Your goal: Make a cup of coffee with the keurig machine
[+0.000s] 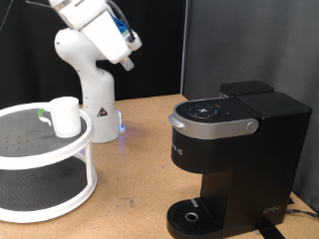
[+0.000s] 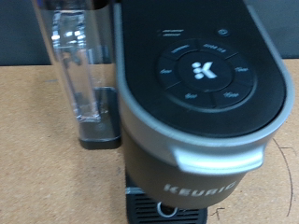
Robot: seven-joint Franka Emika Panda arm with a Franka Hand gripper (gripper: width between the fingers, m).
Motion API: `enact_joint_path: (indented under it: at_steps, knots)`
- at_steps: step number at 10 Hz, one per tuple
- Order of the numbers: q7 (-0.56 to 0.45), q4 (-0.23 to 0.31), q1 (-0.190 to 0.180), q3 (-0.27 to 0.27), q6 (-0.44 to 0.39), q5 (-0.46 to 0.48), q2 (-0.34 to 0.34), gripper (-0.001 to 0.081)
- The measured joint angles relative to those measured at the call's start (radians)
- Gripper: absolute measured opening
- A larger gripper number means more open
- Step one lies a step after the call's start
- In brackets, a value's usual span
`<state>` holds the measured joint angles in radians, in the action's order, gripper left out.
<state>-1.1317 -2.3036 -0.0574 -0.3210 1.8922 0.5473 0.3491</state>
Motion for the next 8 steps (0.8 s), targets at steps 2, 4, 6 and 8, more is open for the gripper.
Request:
enact_joint_path:
  at_steps: [2, 4, 6, 8]
  knots:
    - [-0.028, 0.000, 0.028, -0.038, -0.076, -0.043, 0.021, 0.0000]
    - [-0.066, 0.001, 0.056, -0.079, -0.136, -0.065, 0.044, 0.0000]
    - [-0.072, -0.001, 0.076, -0.099, -0.147, -0.066, 0.069, 0.0000]
    - [-0.072, -0.001, 0.076, -0.104, -0.156, -0.065, 0.065, 0.0000]
